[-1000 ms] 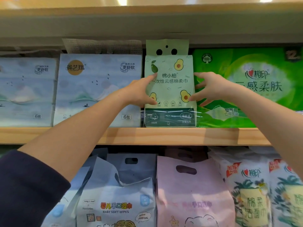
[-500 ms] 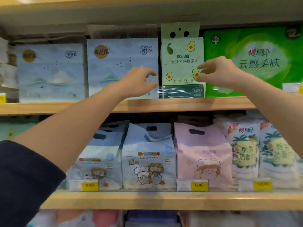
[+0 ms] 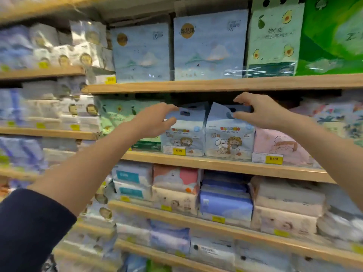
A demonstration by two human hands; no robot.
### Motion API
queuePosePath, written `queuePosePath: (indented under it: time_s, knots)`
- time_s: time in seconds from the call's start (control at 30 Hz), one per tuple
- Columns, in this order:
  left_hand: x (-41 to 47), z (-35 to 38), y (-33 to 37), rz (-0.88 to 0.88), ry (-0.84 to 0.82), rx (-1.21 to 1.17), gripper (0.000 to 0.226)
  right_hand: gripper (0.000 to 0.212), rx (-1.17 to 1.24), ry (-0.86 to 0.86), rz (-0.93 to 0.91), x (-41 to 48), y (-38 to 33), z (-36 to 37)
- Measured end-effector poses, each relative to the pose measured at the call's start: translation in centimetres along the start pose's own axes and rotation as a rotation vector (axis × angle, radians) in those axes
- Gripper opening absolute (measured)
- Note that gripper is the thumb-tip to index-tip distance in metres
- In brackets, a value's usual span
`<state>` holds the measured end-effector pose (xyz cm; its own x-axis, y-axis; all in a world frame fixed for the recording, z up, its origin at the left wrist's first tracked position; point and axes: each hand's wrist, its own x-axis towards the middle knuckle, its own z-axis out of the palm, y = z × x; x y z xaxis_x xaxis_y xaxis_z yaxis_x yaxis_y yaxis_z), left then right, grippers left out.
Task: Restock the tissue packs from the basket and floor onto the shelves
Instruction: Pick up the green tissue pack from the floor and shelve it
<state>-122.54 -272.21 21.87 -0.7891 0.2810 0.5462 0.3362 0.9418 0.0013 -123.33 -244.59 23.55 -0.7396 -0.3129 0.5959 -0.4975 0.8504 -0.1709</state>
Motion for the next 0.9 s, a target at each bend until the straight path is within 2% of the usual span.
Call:
queuePosePath:
  time_s: [0.17,0.37,0.67,0.77,0.9]
  knots:
    - [-12.2,0.4,-2.8,-0.171,-0.114,0.014,0.046,0.046,0.104,-0.176,-0.060,-4.9,-4.7,5.1]
    - [-29.3,-0.2,-4.0,-0.431,-0.239,-0.045,0.047,0.051,0.259,-0.391,-0.167,-12.3,-11.8,11.7]
    - [-53.8,-4.8,-5.0,-0.831,-0.310,0.016,0.048,0.050,0.446,-0.689,-0.326,-24.1,-26.9,21.7]
    - [-61.0,-6.3,-5.5,-0.948,-0.314,0.027,0.048,0.053,0.454,-0.824,-0.431,-27.4,-33.0,24.2]
    - [-70.0,-8.7,-6.9,-1.086,-0.357,0.015,0.049,0.062,0.436,-0.883,-0.589,-31.4,-41.7,27.1]
